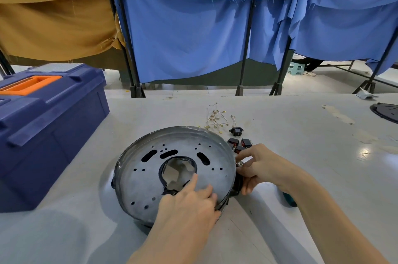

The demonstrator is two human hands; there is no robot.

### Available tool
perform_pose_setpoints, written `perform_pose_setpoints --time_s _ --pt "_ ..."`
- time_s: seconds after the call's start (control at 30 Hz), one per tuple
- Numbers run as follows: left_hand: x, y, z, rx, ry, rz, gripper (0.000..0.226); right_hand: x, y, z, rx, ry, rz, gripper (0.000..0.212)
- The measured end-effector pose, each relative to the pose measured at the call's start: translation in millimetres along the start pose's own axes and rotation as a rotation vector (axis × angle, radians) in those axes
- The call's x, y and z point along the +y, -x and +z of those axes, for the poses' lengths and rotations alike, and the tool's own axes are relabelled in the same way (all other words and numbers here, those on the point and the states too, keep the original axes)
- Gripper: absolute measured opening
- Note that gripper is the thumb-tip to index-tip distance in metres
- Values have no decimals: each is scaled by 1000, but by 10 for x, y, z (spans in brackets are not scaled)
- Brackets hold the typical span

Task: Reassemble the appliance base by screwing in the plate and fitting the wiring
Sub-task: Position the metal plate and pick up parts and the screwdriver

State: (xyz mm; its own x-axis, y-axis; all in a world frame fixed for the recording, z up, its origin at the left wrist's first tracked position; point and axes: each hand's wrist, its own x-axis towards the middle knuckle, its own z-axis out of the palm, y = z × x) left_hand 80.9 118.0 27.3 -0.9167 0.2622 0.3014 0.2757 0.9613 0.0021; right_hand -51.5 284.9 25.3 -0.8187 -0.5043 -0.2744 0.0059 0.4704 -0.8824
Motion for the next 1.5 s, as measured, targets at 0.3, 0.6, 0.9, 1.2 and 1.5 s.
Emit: perform_pose_setpoints --time_s 0.3,0.6,0.9,1.2,1.5 --pt "23 114 -4 -85 111 -82 57 18 -2 -5 -3 -29 4 20" --pt "21 105 144 -220 14 -194 89 52 -10 -33 -29 -56 2 20" --pt "47 192 111 63 12 -60 94 100 1 -33 -128 -186 40 25" --pt "-7 166 186 161 -51 3 81 140 -13 -306 362 17 -57 10" --pt "-111 142 252 226 -70 -61 88 218 -99 -158 333 436 -80 16"
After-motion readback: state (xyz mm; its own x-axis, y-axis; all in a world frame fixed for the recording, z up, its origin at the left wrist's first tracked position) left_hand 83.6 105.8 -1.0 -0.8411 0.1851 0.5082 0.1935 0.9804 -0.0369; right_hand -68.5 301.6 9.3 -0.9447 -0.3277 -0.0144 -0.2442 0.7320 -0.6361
